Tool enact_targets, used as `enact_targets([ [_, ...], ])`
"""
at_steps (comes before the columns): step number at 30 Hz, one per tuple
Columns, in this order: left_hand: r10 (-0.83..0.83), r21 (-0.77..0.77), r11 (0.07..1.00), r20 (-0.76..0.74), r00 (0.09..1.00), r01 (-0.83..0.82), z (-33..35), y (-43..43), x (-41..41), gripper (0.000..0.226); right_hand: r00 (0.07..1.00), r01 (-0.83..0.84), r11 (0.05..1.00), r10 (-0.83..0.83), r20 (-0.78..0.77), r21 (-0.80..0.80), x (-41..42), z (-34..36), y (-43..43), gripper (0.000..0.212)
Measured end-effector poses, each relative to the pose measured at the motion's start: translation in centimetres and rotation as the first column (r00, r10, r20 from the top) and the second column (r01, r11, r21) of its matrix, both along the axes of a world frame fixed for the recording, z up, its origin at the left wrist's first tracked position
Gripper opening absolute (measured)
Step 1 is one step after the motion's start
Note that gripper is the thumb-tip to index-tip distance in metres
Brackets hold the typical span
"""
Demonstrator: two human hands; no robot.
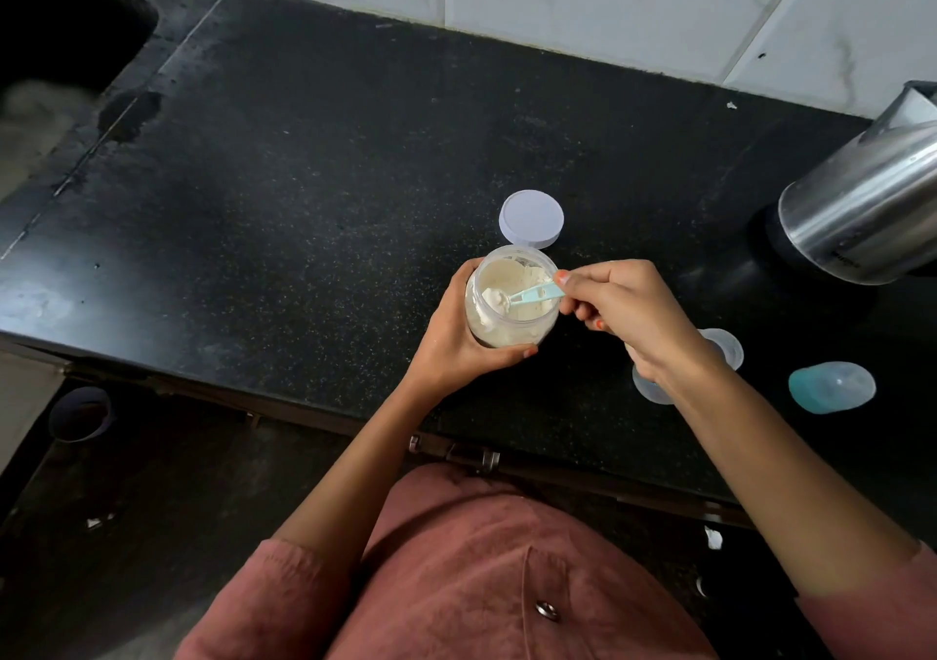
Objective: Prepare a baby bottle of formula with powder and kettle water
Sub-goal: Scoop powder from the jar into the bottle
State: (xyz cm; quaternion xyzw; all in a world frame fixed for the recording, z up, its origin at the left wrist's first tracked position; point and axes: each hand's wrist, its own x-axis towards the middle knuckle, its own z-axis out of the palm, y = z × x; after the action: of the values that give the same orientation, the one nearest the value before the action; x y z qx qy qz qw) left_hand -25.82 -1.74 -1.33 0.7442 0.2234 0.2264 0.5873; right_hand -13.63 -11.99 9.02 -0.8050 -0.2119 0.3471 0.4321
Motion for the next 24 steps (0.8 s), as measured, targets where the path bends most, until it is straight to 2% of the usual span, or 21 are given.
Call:
enact_targets([
  [9, 0.006, -0.004, 1.000, 0.007, 1.000, -0.006, 0.0, 0.0, 0.1, 0.080, 0.999, 0.045, 0.999, -0.045, -0.002, 0.003, 0.2, -0.2, -0.2, 0.023],
  [13, 0.009, -0.003, 1.000, 0.002, 1.000, -0.009, 0.0, 0.0, 0.0, 0.080, 0.977, -0.064, 0.998, 0.060, 0.207, 0.014, -0.3, -0.3, -0.1, 0.024],
  [18, 0.019, -0.008, 1.000, 0.000, 1.000, -0.019, 0.0, 0.0, 0.0, 0.081, 0.856, -0.242, 0.970, 0.230, 0.462, -0.034, -1.9, -0.1, 0.3, 0.017],
  [24, 0.029, -0.014, 1.000, 0.009, 1.000, -0.028, -0.3, 0.0, 0.1, 0.085, 0.786, -0.309, 0.942, 0.331, 0.522, -0.131, -2.4, 0.6, 1.2, 0.026],
])
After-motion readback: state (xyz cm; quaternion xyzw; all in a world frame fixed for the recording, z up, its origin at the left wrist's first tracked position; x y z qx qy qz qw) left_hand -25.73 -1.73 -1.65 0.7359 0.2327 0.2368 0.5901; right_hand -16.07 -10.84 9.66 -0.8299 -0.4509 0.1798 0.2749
